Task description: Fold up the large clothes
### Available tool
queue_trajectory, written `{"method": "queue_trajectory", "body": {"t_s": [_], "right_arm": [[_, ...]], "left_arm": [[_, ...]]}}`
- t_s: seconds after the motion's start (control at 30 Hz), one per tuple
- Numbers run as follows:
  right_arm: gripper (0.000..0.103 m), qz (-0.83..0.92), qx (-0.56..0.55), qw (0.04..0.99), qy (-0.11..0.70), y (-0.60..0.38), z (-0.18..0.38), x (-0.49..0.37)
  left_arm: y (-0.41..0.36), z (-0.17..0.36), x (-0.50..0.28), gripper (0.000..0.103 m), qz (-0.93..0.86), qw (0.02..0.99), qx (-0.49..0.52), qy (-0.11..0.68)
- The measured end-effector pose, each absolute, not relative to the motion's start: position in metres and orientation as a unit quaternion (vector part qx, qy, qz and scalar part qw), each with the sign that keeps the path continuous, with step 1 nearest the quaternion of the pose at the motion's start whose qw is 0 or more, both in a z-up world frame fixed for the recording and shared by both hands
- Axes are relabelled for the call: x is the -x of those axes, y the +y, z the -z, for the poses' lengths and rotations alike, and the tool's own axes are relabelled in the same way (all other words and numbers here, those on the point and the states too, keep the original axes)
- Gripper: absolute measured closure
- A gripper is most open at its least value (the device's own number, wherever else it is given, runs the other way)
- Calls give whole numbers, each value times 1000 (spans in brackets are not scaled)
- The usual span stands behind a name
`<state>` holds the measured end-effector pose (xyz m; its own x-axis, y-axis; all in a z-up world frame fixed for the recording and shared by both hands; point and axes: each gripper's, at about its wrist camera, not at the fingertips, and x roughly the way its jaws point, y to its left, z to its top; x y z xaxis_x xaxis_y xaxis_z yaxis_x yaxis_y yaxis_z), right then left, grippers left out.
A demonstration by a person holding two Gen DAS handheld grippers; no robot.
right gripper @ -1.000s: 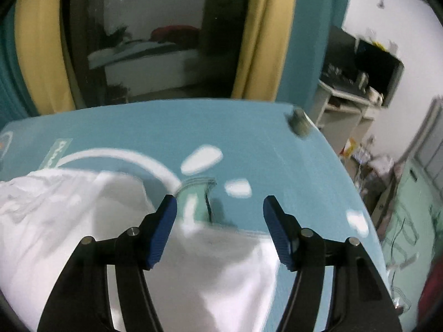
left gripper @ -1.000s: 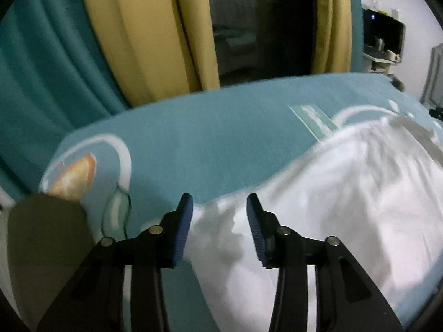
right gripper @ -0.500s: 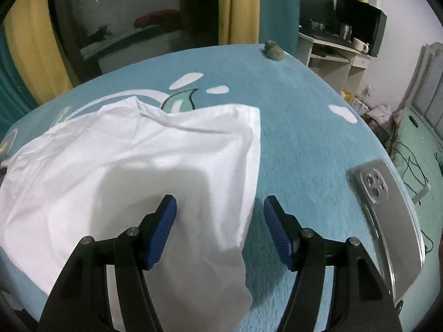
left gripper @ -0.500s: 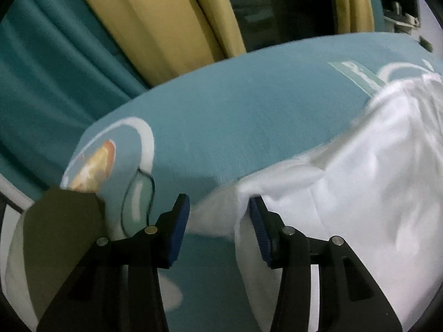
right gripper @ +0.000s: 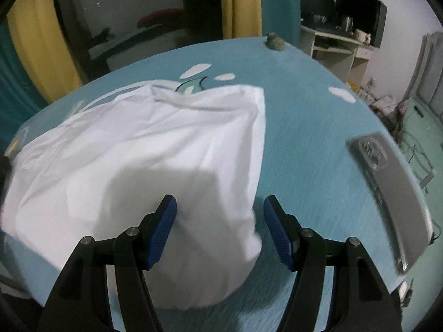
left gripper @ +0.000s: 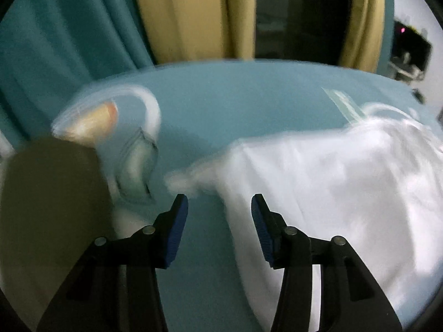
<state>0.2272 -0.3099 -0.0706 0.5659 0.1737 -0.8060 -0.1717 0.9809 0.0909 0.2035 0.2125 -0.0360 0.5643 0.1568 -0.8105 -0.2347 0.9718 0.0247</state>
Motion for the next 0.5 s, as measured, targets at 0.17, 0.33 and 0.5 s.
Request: {"method": "queue_trajectory", "body": {"t_s": [0.17,0.33,0.5], "right_arm": [[64,-113,8,885,452,-305,75,-208],[95,-135,5,886,443,-305,74,-197],[97,-138,-5,897,420,-315,55,-183]], "left_arm": [[185,52,-151,52,-77,879,59,466],[162,49,-136,99,-50,886,30,460],[163,21,-118,100,-56,903,43,423]]}}
